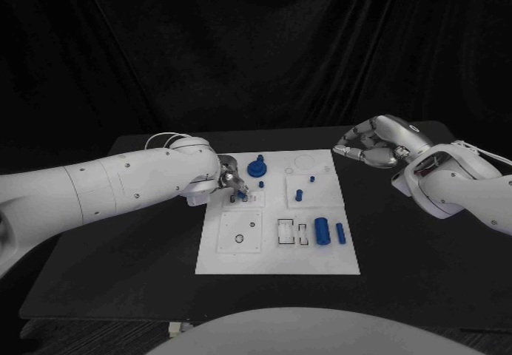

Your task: Assemble the parts on the task board

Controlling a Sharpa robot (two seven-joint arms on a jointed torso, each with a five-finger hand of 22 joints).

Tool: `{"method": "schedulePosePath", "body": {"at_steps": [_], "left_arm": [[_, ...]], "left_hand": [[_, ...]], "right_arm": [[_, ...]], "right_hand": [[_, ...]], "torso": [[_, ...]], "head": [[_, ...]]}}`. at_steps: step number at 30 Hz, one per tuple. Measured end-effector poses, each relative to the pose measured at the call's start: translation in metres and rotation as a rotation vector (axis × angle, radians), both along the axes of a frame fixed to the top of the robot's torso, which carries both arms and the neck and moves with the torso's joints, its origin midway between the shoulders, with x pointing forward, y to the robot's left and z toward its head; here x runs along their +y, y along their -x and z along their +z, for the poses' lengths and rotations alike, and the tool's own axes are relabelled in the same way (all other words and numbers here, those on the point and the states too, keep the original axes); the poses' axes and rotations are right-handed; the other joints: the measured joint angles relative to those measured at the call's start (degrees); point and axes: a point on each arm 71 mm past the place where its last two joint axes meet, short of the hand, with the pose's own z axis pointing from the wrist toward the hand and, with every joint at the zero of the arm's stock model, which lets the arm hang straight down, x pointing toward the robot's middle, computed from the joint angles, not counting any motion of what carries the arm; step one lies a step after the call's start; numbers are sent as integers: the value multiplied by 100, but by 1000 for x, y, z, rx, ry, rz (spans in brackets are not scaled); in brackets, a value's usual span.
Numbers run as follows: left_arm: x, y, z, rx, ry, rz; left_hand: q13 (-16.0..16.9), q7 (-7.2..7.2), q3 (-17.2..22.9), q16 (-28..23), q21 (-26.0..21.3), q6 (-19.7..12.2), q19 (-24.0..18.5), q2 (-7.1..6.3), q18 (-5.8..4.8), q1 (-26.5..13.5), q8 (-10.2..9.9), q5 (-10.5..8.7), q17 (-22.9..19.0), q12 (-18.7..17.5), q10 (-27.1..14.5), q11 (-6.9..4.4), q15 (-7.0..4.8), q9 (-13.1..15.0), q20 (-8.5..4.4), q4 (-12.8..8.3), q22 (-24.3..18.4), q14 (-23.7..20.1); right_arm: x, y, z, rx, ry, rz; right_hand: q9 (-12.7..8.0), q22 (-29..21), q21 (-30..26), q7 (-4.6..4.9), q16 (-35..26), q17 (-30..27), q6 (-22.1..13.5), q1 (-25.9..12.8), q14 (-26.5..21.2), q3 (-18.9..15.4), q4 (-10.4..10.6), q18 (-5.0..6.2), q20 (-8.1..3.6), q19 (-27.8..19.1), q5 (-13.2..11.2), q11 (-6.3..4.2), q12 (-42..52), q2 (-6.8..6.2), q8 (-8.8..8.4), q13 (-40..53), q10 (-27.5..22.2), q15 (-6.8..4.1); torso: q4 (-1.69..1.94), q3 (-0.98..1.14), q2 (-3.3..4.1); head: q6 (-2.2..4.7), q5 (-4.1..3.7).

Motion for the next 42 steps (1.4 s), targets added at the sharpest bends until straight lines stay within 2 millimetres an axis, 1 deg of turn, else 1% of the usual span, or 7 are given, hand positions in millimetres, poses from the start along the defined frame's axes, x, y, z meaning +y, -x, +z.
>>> {"method": "schedulePosePath", "body": {"at_steps": [2,19,22,42], "left_arm": [[0,0,-1,-1,1,3],[1,3,-6,-1,8,13],[1,3,-7,-1,10,14],[0,3,-8,-2,16,9]], "left_hand": [[0,1,0,0,0,-1,0,0,0,0,0,0,0,0,0,0,0,0,0,0,0,0],[0,5,22,0,0,-2,0,-25,0,-26,0,-10,-1,0,0,0,0,1,0,9,0,0],[0,7,23,0,0,-3,0,-3,0,-48,1,-11,-1,0,0,0,0,5,0,9,-1,0],[0,36,23,0,-29,-10,0,24,0,-21,-17,-25,-1,0,0,0,1,12,0,9,-1,0]], "right_arm": [[0,0,0,1,0,0],[-1,1,-3,9,2,-3],[0,1,-3,10,2,-2],[-1,0,-6,19,5,-4]], "right_hand": [[0,0,0,0,0,0,0,0,16,0,0,0,0,0,0,0,0,0,0,0,0,16],[4,-1,0,0,0,0,0,0,16,0,0,0,0,0,0,0,0,0,0,0,0,16],[4,-1,0,0,0,0,0,0,16,0,0,0,0,0,0,0,0,0,0,0,0,16],[3,-1,0,0,0,0,0,0,16,0,0,0,0,0,30,0,0,0,0,3,0,16]], "torso": [[1,0,-1],[1,-1,-7],[1,-1,-6],[-2,1,-2]], "head": [[0,4],[0,23],[0,26],[0,40]]}}
